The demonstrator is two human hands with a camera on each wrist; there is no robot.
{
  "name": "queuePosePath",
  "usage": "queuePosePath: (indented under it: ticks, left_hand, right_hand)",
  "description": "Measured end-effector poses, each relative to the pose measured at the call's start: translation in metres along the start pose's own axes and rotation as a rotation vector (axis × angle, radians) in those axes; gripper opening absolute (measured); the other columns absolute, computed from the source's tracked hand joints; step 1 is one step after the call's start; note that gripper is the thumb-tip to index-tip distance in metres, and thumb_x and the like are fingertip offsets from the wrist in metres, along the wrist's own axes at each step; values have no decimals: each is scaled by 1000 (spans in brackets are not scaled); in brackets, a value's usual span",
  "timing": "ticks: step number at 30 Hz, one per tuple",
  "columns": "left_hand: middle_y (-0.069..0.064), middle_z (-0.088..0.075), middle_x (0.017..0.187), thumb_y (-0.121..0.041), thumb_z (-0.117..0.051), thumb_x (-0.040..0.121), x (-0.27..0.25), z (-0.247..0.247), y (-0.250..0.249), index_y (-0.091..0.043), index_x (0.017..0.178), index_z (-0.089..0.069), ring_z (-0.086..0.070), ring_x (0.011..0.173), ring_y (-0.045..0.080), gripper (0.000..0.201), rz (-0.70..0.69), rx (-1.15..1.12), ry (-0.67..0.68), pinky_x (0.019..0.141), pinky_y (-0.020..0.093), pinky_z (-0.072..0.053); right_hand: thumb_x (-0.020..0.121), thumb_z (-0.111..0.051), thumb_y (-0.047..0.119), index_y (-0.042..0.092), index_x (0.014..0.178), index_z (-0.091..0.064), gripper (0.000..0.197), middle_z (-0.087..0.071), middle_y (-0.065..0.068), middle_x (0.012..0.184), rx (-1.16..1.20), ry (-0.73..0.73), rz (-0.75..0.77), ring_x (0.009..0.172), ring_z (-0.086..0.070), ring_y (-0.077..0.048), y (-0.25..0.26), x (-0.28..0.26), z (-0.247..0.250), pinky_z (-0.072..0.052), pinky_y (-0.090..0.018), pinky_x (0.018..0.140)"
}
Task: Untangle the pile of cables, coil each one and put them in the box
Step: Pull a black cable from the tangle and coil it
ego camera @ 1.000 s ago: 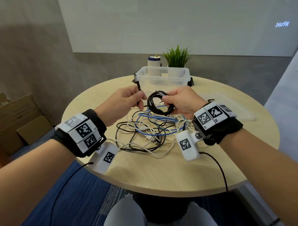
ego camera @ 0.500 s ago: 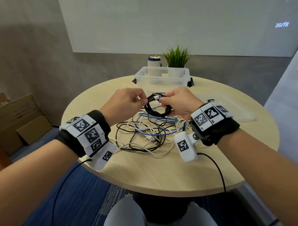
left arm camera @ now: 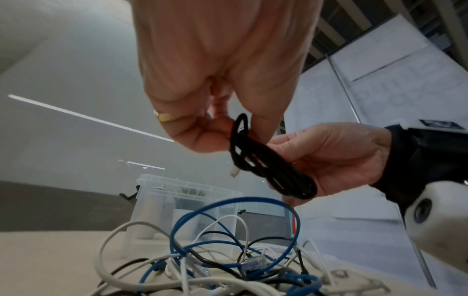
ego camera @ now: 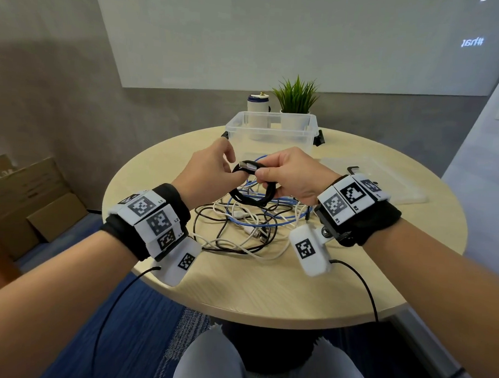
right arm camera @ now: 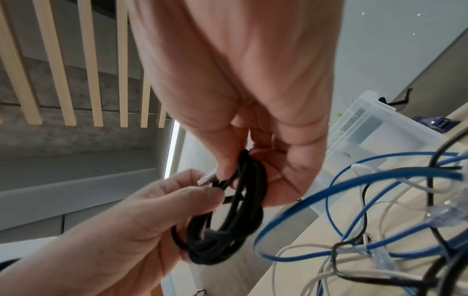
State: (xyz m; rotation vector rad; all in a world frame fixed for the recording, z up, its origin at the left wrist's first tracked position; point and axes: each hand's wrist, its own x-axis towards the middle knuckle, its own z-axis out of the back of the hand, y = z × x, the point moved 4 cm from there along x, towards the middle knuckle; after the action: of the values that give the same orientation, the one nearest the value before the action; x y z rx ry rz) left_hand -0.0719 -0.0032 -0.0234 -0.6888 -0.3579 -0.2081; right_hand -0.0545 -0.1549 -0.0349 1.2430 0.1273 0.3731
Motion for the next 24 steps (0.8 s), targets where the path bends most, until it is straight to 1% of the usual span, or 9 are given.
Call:
queuePosePath:
  ticks: [2,5,6,8,11,13,16,19,24]
  left_hand:
    - [1,-57,69,-37,-60,89,-1,-6,6,-16,101,-46,-47,53,15,28,108,-99,134,49,25,-36]
    - [3,-56,71,-28,-51,97,-4,-14,11,-19,100,-46,-42,58,14,11,190,-413,288,53,25,-32]
    - [1,-61,73,-24,-49,98,-4,-13,11,-21,98,-47,-45,64,14,3,191,-486,304,56,25,-31]
    - [-4,-69,73,-15,-50,97,-2,-13,13,-24,92,-49,-52,73,13,10,194,-607,304,60,27,-29]
    - [-7,-70,72,-11,-52,94,-2,-12,16,-23,87,-54,-54,74,9,14,248,-729,333,62,27,-28]
    - [-5,-71,82,-12,-47,95,-4,-12,17,-22,95,-59,-54,80,9,15,280,-818,406,67,28,-30]
    - [1,-72,98,-7,-37,94,-6,-8,16,-15,117,-59,-57,83,10,33,298,-959,512,69,28,-35]
    - [3,-72,104,-10,-46,89,-7,-6,16,-11,125,-56,-59,84,9,38,292,-960,547,65,23,-39]
    - [5,-73,91,-20,-58,79,-8,-10,21,-16,101,-59,-49,72,12,22,367,-915,548,48,16,-40]
  right_hand:
    - [91,-55,-1,1,109,-67,22,-52,-7,72,30,5,11,65,-49,-14,2,0,2,-49,-25,55]
    - [90,-56,-3,0,111,-66,23,-53,-8,73,50,35,13,64,-50,-14,4,-1,3,-49,-21,52]
    - [89,-58,-3,0,110,-66,23,-55,-9,73,49,43,12,64,-51,-14,4,-1,2,-51,-21,53]
    - [87,-60,-4,1,107,-68,22,-58,-11,77,53,46,13,66,-54,-15,4,-2,1,-53,-22,56]
    - [84,-64,-5,4,99,-70,19,-61,-13,81,94,23,19,65,-56,-15,5,-1,2,-53,-21,56]
    - [82,-65,-6,7,92,-70,17,-62,-12,79,110,8,22,63,-57,-15,7,0,4,-53,-20,55]
    - [83,-65,-5,7,91,-70,15,-62,-11,79,116,-14,12,62,-57,-14,7,0,9,-52,-21,53]
    - [83,-65,-4,8,91,-70,15,-63,-11,80,103,-11,1,62,-58,-14,5,1,11,-52,-22,55]
    - [83,-64,-5,2,97,-69,16,-65,-12,79,104,42,-13,58,-58,-12,-1,0,5,-51,-20,56]
